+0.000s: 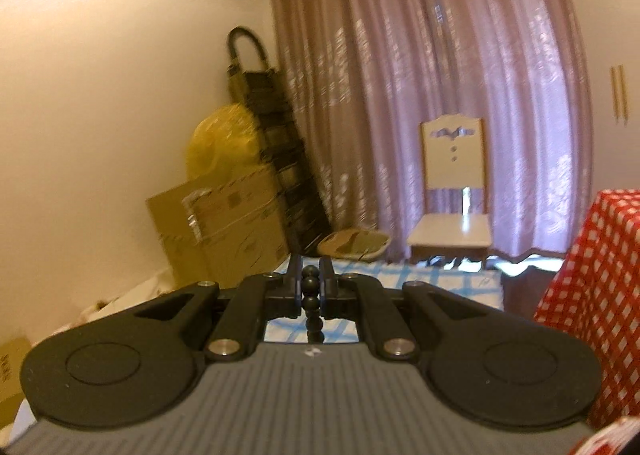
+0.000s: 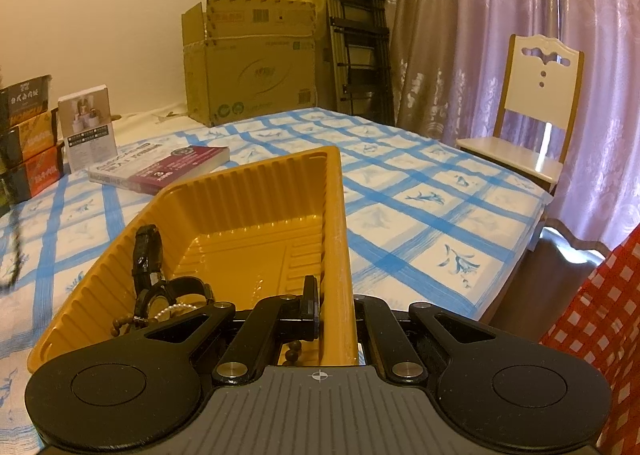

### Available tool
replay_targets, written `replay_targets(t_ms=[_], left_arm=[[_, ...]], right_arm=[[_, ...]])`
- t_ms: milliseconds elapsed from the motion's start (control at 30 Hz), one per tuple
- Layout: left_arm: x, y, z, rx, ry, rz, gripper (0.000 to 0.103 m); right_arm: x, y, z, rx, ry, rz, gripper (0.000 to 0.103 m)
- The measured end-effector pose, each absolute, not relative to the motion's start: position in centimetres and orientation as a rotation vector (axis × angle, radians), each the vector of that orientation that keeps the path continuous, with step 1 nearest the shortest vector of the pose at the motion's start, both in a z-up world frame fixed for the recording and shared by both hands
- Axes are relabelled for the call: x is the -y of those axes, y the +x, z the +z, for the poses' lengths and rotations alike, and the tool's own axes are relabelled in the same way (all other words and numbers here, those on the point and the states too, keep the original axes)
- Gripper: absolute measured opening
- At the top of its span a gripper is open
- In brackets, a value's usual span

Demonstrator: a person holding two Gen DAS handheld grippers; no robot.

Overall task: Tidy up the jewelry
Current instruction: 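Lift the bead strand high and lower it into the orange tray, opening the left tool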

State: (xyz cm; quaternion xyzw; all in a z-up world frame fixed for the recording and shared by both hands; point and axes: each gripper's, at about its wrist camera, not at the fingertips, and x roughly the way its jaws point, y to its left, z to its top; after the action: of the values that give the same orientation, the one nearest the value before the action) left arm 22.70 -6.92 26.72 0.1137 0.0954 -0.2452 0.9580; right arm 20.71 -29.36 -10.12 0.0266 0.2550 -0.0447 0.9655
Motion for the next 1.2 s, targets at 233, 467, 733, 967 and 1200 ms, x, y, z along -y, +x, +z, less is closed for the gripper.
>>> replay_targets(t_ms=[233,467,733,967,1200], left_arm=[[10.6,23.7,27.9,-0.138,0.167,-0.608,0.007],[12.9,25.1,25.2,-0.195,0.106,-0.68,0.007],[14.7,27.3,18.4,-0.37,0.092,-0.705,0.007],[15.6,29.7,14.3,-0.479,0.096,-0.709,0.007],[15.3,30.5,13.1,-0.5,0.072,-0.709,0.007]], right_arm=[[29.4,20.7,-10.1,-0.518,0.052,-0.087,0.003],[29.4,20.6,-10.0,-0.517,0.053,-0.083,0.004],[29.0,20.6,-9.6,-0.509,0.041,-0.079,0.004],[28.8,20.8,-9.4,-0.503,0.036,-0.076,0.004],[28.7,20.9,-9.3,-0.502,0.037,-0.075,0.004]])
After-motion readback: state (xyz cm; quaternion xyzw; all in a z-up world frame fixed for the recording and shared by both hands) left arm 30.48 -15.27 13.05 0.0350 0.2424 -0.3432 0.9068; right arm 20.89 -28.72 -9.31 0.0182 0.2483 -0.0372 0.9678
